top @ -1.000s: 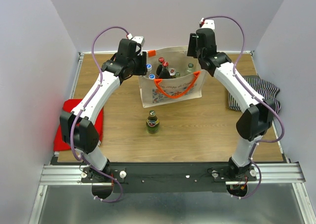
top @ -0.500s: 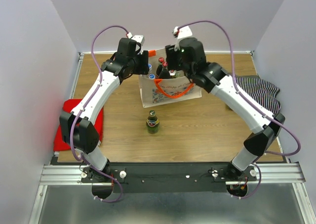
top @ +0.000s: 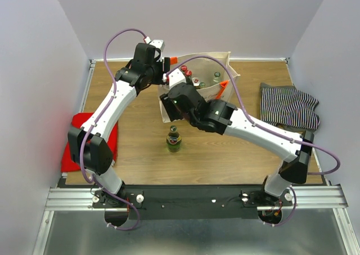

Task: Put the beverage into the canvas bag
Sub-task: Pick up the drink from the center of the board, then place the drink in the canvas bag.

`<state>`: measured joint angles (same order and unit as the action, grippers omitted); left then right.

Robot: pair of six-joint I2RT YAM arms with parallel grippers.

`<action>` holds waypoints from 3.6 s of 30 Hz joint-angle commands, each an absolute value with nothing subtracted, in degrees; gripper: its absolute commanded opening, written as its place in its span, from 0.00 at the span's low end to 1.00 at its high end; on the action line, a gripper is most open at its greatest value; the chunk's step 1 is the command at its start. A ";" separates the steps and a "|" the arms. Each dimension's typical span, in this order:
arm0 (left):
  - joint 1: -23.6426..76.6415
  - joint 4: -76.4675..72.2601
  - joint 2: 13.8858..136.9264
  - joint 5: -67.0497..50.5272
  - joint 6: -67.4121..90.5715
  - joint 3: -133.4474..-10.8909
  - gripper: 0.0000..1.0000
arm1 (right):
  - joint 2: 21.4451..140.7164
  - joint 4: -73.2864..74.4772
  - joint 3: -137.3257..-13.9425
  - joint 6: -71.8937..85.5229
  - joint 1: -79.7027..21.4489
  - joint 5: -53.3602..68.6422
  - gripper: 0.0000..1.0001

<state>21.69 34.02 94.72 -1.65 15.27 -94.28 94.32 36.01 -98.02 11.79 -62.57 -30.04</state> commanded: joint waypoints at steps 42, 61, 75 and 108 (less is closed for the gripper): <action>21.27 35.77 88.42 -0.44 14.94 -94.13 0.90 | 101.78 43.07 -93.78 21.62 -62.93 -13.36 0.58; 21.18 34.98 88.33 -0.44 14.68 -92.81 0.90 | 104.15 45.53 -95.10 21.88 -61.61 -10.99 0.24; 21.18 34.80 88.33 -0.44 14.85 -93.07 0.90 | 98.71 46.23 -101.42 21.80 -61.61 -18.54 0.01; 21.18 33.49 87.19 -4.38 15.91 -87.11 0.36 | 90.71 48.80 -128.51 8.79 -57.83 -50.95 0.01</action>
